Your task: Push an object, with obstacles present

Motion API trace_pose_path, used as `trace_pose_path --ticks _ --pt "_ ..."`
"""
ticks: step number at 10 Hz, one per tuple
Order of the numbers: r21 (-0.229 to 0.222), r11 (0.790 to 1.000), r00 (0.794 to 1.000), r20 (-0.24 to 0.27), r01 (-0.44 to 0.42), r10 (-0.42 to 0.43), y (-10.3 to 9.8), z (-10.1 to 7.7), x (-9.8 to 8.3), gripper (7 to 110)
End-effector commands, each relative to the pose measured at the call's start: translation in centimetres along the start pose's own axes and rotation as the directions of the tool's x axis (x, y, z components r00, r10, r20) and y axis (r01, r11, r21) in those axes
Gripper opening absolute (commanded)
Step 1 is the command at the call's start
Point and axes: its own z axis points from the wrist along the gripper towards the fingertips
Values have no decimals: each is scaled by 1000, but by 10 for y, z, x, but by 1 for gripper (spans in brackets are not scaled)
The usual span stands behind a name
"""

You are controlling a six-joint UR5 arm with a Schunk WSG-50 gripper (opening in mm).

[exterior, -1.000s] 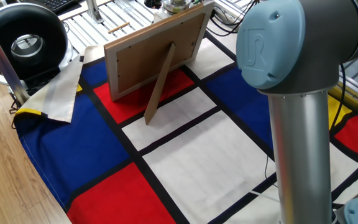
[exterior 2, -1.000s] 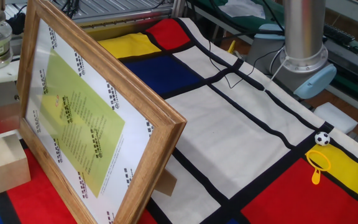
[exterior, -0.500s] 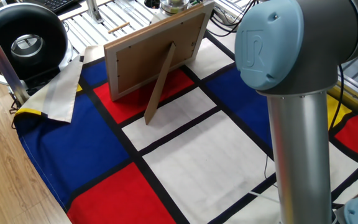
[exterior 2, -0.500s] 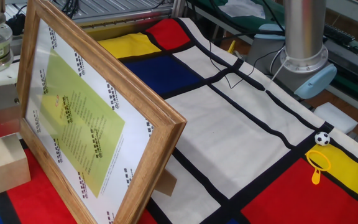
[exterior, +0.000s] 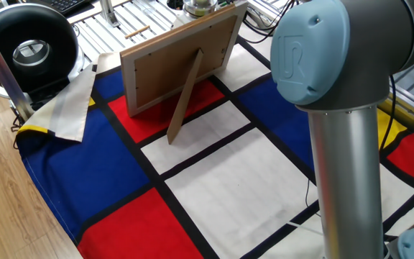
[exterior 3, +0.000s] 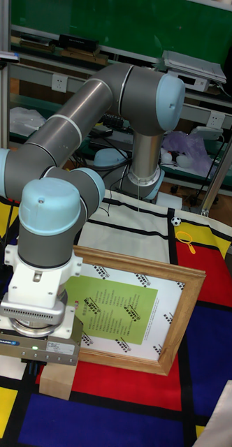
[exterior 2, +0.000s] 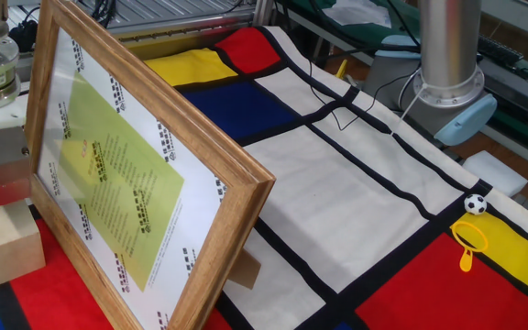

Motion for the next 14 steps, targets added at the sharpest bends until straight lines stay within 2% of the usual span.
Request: trace_pose_path --ticks 1,14 --pt "-27 999 1000 -7 -16 16 7 -2 1 7" --pt "-101 994 999 -32 -37 34 27 -4 5 7"
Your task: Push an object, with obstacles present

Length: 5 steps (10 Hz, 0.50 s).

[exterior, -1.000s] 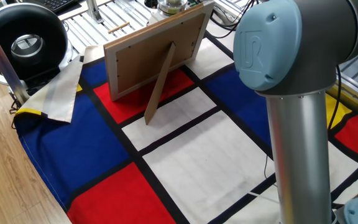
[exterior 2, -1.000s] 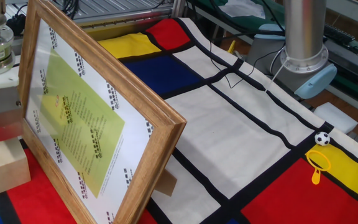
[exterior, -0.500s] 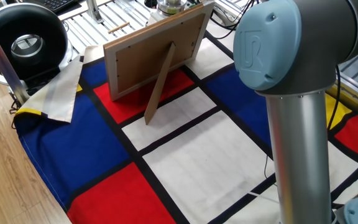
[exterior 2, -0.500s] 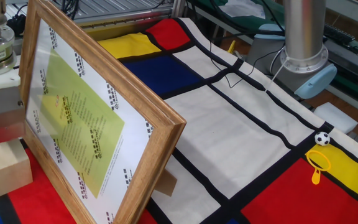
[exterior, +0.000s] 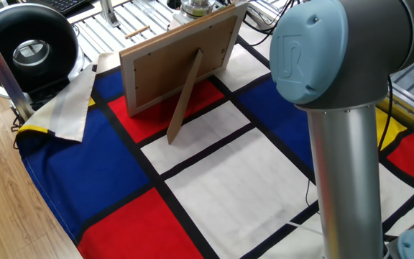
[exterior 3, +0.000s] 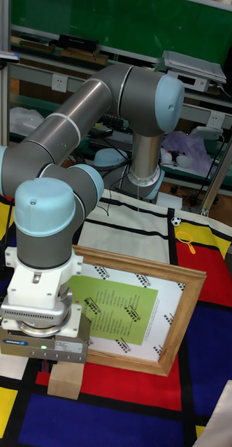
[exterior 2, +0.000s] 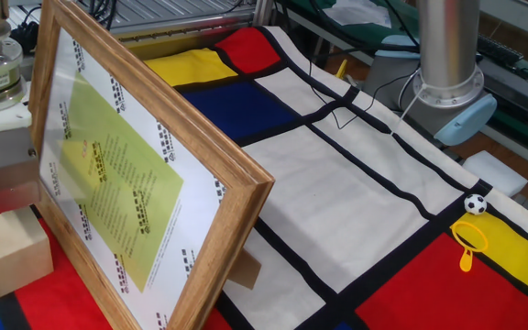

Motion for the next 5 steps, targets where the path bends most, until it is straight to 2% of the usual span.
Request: trace_pose_path --ticks 1,5 --pt "-23 1000 1000 1 -10 10 5 -1 0 7" --pt "-21 1000 1000 -4 -10 10 8 0 2 7"
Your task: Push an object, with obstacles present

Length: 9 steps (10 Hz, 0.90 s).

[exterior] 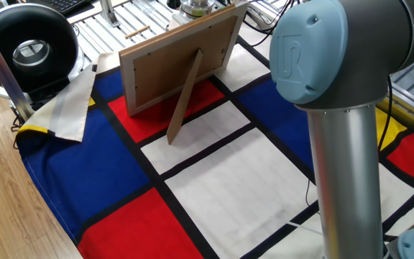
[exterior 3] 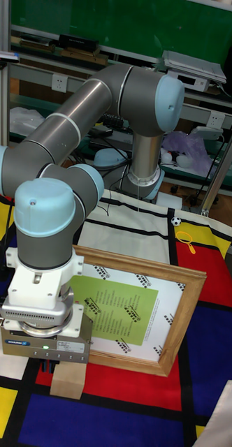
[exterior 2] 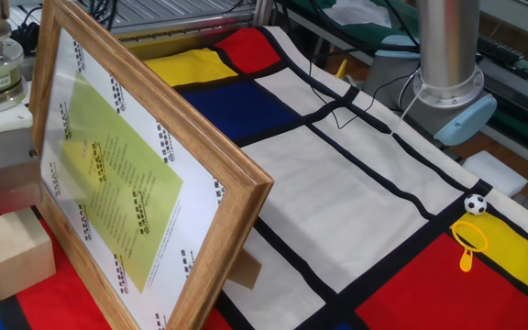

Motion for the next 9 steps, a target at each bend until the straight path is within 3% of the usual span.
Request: trace_pose_path --ticks 1,9 --pt "5 1000 1000 -6 7 -7 -2 0 2 7" --pt "-8 1000 1000 -23 18 -18 6 3 12 7"
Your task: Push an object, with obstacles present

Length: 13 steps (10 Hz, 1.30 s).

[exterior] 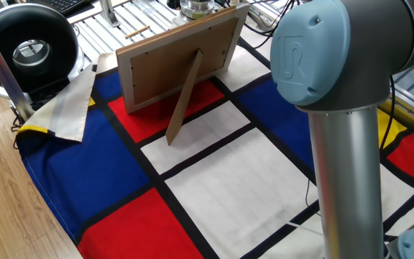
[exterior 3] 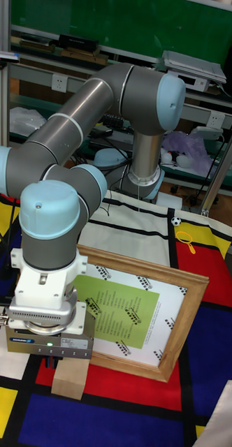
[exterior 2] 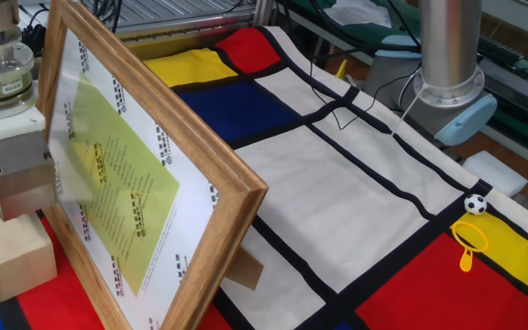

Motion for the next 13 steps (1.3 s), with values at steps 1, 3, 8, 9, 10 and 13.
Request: trace_pose_path --ticks 1,3,8,9,10,13 --pt "-12 1000 1000 1 -10 10 4 -1 -1 7" --pt "-8 1000 1000 -2 -15 15 6 -3 -3 7" --pt "-11 1000 1000 -2 -18 18 9 -4 -5 7" --pt "-12 1000 1000 -2 -18 18 10 -4 -5 7" --pt "-12 1000 1000 -3 -18 18 10 -4 -5 7" --pt "-15 1000 1000 -3 -20 20 11 -4 -5 7"
